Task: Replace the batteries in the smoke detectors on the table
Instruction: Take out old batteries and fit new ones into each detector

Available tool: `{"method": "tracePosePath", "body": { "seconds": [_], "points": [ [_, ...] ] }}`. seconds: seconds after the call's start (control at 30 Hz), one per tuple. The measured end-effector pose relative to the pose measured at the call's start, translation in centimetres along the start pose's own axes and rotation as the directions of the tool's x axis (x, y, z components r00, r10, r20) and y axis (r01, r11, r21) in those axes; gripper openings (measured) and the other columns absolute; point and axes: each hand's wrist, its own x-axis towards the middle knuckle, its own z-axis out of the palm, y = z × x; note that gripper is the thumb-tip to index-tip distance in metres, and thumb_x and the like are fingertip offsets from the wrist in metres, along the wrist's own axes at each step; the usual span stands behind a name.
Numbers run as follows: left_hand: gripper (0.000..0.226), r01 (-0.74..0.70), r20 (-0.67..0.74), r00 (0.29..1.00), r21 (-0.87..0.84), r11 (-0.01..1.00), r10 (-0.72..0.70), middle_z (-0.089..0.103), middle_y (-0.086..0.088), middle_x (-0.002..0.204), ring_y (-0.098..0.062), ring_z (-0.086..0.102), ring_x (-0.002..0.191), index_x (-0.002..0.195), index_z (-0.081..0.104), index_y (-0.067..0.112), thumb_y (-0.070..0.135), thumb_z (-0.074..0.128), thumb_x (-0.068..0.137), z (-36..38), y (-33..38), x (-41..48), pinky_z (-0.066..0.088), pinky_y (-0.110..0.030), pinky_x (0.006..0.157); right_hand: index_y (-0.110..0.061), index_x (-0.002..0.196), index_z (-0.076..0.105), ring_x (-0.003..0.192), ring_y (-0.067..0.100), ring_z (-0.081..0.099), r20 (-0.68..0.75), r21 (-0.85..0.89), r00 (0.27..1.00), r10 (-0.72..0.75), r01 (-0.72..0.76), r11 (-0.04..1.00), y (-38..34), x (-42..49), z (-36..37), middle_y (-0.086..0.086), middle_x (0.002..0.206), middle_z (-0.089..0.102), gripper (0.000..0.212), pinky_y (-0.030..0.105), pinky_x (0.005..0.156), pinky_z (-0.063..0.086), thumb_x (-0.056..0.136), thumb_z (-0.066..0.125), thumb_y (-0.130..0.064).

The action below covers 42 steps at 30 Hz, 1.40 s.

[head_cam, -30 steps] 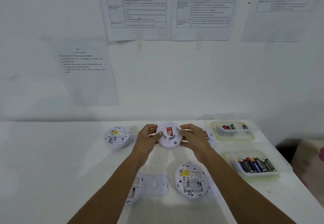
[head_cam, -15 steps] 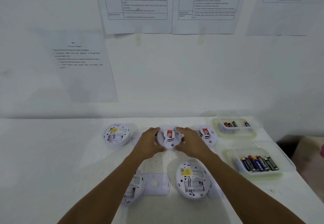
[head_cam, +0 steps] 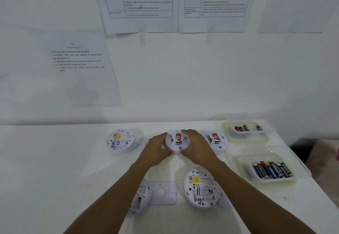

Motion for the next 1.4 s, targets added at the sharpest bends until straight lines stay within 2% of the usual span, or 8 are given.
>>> {"method": "tracePosePath", "body": {
  "seconds": [0.27, 0.4, 0.57, 0.77, 1.0, 1.1, 1.2, 1.4],
  "points": [
    [0.081, -0.102, -0.279, 0.946, 0.222, 0.97, 0.164, 0.041, -0.01, 0.151, -0.027, 0.031, 0.143, 0.146, 0.04, 0.01, 0.033, 0.079, 0.078, -5.0, -2.9, -2.2, 0.021, -0.04, 0.119, -0.019, 0.134, 0.052, 0.127, 0.016, 0.042, -0.144, 0.042, 0.971, -0.19, 0.198, 0.979, -3.0, 0.6, 1.0, 0.0, 0.135, 0.051, 0.049, 0.017, 0.101, 0.028, 0.087, 0.067, -0.025],
    [0.094, 0.106, -0.393, 0.919, 0.335, 0.936, 0.036, 0.034, -0.01, 0.155, -0.03, 0.024, 0.146, 0.147, 0.038, 0.014, 0.048, 0.078, 0.068, -7.9, -6.9, -3.8, 0.014, -0.049, 0.119, -0.02, 0.132, 0.053, 0.123, 0.013, 0.047, -0.096, 0.069, 0.961, -0.259, 0.266, 0.962, -6.4, 0.9, 3.5, -0.002, 0.13, 0.056, 0.043, 0.02, 0.098, 0.032, 0.09, 0.062, -0.025],
    [0.105, 0.222, -0.307, 0.929, 0.007, 0.975, -0.209, 0.034, -0.009, 0.152, -0.027, 0.036, 0.139, 0.151, 0.024, 0.01, 0.034, 0.085, 0.069, -9.4, -10.0, -4.7, 0.033, -0.036, 0.11, -0.021, 0.128, 0.058, 0.108, 0.012, 0.057, 0.02, 0.124, 0.973, -0.229, 0.225, 0.967, -9.4, 1.4, 6.5, -0.001, 0.12, 0.063, 0.04, 0.028, 0.094, 0.047, 0.089, 0.063, -0.026],
    [0.076, -0.014, -0.379, 0.925, -0.043, 0.999, -0.004, 0.049, 0.001, 0.12, -0.01, 0.046, 0.109, 0.129, 0.047, 0.014, 0.028, 0.088, 0.067, -9.3, -9.4, -5.7, 0.043, -0.024, 0.092, -0.017, 0.124, 0.06, 0.092, 0.014, 0.065, 0.041, 0.328, 0.999, 0.013, -0.025, 0.944, -11.4, 2.0, 8.1, 0.003, 0.11, 0.068, 0.035, 0.026, 0.082, 0.052, 0.09, 0.064, -0.025],
    [0.073, -0.199, -0.359, 0.93, -0.323, 0.925, 0.074, 0.055, 0.019, 0.121, 0.003, 0.055, 0.114, 0.125, 0.047, 0.038, 0.042, 0.087, 0.064, -9.9, -6.4, -7.1, 0.046, -0.015, 0.094, -0.014, 0.107, 0.063, 0.08, 0.025, 0.073, 0.087, 0.777, 0.97, 0.227, -0.209, 0.594, -11.9, 1.9, 6.9, 0.012, 0.095, 0.074, 0.019, 0.042, 0.08, 0.06, 0.089, 0.065, -0.008],
    [0.041, -0.146, -0.222, 0.975, -0.695, 0.704, -0.017, 0.067, 0.001, 0.125, -0.018, 0.062, 0.117, 0.129, 0.058, 0.023, 0.038, 0.062, 0.091, -10.1, -4.9, -6.7, 0.051, -0.033, 0.099, -0.013, 0.11, 0.064, 0.086, 0.026, 0.073, 0.071, 0.831, 0.98, 0.186, -0.161, 0.532, -11.6, 1.3, 5.2, 0.012, 0.098, 0.074, 0.021, 0.039, 0.08, 0.06, 0.09, 0.065, -0.007],
    [0.058, 0.007, -0.04, 0.991, -0.935, 0.355, -0.126, 0.064, -0.012, 0.131, -0.028, 0.057, 0.125, 0.135, 0.055, 0.011, 0.05, 0.032, 0.099, -9.4, -3.3, -5.4, 0.04, -0.046, 0.111, -0.012, 0.11, 0.065, 0.089, 0.025, 0.072, 0.029, 0.836, 0.988, 0.149, -0.106, 0.539, -11.1, 0.6, 3.6, 0.011, 0.1, 0.073, 0.021, 0.037, 0.078, 0.06, 0.09, 0.064, -0.008],
    [0.052, 0.126, 0.134, 0.984, -0.989, -0.078, -0.114, 0.061, -0.02, 0.131, -0.037, 0.053, 0.126, 0.133, 0.057, 0.008, 0.044, 0.035, 0.103, -6.2, 1.3, -3.5, 0.035, -0.054, 0.112, -0.023, 0.106, 0.069, 0.092, 0.009, 0.061, -0.337, 0.432, 0.94, 0.059, 0.098, 0.897, -8.4, -0.3, 0.5, -0.01, 0.107, 0.063, 0.022, 0.022, 0.076, 0.048, 0.084, 0.07, -0.017]
  ]
}}
